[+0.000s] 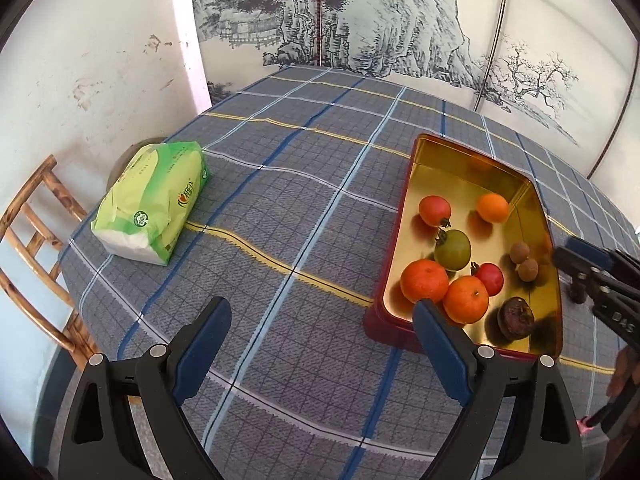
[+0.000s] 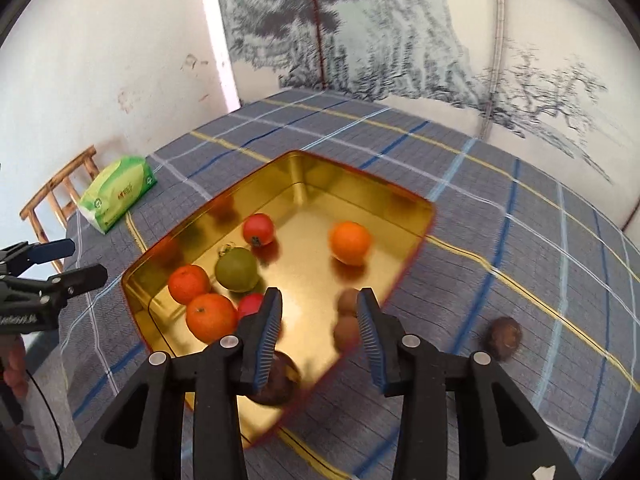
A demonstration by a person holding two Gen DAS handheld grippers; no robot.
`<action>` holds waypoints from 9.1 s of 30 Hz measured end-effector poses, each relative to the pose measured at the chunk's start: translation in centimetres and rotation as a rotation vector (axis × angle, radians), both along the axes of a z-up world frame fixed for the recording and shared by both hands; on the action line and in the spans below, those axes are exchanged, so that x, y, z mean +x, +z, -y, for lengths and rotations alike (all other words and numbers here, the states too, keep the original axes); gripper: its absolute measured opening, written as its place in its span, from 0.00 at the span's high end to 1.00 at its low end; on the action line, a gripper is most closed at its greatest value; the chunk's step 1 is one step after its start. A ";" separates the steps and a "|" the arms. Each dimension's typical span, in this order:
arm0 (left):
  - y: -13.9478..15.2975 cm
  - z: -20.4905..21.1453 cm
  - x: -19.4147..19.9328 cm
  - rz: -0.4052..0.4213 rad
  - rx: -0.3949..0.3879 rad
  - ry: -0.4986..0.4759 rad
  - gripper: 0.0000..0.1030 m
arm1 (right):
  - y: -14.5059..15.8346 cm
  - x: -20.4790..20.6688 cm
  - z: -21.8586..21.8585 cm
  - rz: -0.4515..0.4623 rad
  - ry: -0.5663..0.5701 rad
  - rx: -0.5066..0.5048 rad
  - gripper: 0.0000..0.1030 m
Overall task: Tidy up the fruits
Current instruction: 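Grasp a dark brown round fruit on the cloth with the right gripper, then grasp the other dark brown round fruit on the cloth with the left gripper, then carry the brown fruit into the tin with the left gripper while the right gripper holds its fruit, then open the left gripper and lift it away from the tin, then carry the dark brown fruit into the tin with the right gripper and release it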
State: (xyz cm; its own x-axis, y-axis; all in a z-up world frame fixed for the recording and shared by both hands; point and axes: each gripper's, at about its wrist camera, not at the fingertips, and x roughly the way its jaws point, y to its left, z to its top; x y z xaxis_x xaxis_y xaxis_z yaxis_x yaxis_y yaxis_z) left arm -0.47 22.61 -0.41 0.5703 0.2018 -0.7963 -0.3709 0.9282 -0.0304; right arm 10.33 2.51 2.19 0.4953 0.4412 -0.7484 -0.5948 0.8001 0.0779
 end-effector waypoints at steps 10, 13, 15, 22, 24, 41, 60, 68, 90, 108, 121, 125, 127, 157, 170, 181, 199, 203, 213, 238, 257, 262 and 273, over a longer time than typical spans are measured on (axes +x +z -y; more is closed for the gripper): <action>0.5 1.0 -0.1 0.007 -0.008 -0.015 0.11 | -1.7 -0.9 8.7 -0.035 -0.141 -0.040 0.56; 0.7 1.8 0.2 0.003 -0.001 -0.033 0.11 | -2.7 -1.1 10.2 -0.054 -0.166 -0.046 0.54; 0.8 2.4 0.4 0.001 0.000 -0.047 0.11 | -3.1 -1.0 10.8 -0.061 -0.177 -0.046 0.53; 1.1 4.4 1.4 -0.010 0.015 -0.094 0.11 | -4.5 0.5 10.9 -0.074 -0.194 -0.041 0.52; 1.3 5.0 1.7 -0.011 0.021 -0.106 0.11 | -4.8 1.2 10.8 -0.077 -0.204 -0.034 0.52; 2.7 13.4 6.1 -0.010 0.035 -0.287 0.11 | -5.8 1.8 13.1 -0.065 -0.242 -0.033 0.63; 0.5 25.7 15.5 -0.043 -0.042 -0.503 0.18 | -6.0 2.4 28.7 -0.036 -0.519 -0.097 0.63; -2.3 27.7 18.5 -0.086 -0.047 -0.534 0.39 | -6.0 2.5 28.7 -0.049 -0.519 -0.092 0.63; -5.8 28.6 21.0 -0.126 -0.063 -0.533 0.64 | -6.0 2.5 28.7 -0.056 -0.512 -0.076 0.61; -3.5 29.2 15.6 -0.106 -0.065 -0.563 0.64 | -6.1 2.7 28.3 -0.051 -0.510 -0.096 0.61; 0.6 27.6 11.8 -0.043 -0.097 -0.585 0.64 | -6.1 2.8 28.3 -0.051 -0.510 -0.097 0.61; 2.3 25.7 11.1 -0.011 -0.074 -0.565 0.64 | -6.1 2.8 28.3 -0.051 -0.510 -0.097 0.61; 2.9 24.4 10.8 0.002 -0.056 -0.543 0.64 | -6.1 2.8 28.3 -0.051 -0.510 -0.097 0.61; 0.1 9.1 11.4 -0.097 -0.018 -0.256 0.64 | -6.1 2.8 28.3 -0.051 -0.509 -0.098 0.61; -2.0 8.8 11.1 -0.147 -0.012 -0.264 0.64 | -6.1 2.8 28.3 -0.051 -0.509 -0.098 0.61; -2.7 9.0 11.4 -0.170 0.009 -0.273 0.64 | -6.1 2.8 28.3 -0.051 -0.510 -0.099 0.61; -2.8 9.4 11.3 -0.188 0.052 -0.273 0.60 | -6.2 3.0 28.3 -0.051 -0.508 -0.100 0.60; -2.6 9.5 11.1 -0.176 0.072 -0.271 0.46 | -6.2 3.0 28.3 -0.051 -0.508 -0.101 0.60; -0.9 9.9 9.9 -0.111 0.084 -0.270 0.40 | -6.2 2.9 28.3 -0.051 -0.508 -0.100 0.60; 0.5 11.6 4.0 -0.010 0.082 -0.285 0.25 | -6.2 3.0 28.3 -0.051 -0.512 -0.101 0.63; 0.2 11.3 2.0 -0.002 0.093 -0.248 0.15 | -6.0 3.1 27.9 -0.054 -0.543 -0.118 0.64; 0.3 10.7 1.9 0.002 0.097 -0.226 0.15 | -5.3 2.9 27.2 -0.043 -0.533 -0.114 0.64; -0.1 9.7 1.4 0.008 0.076 -0.209 0.14 | -2.3 1.4 23.6 0.010 -0.449 -0.092 0.64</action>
State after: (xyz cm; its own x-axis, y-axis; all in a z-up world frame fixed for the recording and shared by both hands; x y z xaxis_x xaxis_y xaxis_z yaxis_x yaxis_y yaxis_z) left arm 0.94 12.90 -0.46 0.6125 0.1380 -0.7783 -0.1707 0.9845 0.0402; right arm 11.72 -21.12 -0.06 0.6299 0.1133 -0.7683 -0.1877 0.9822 -0.0091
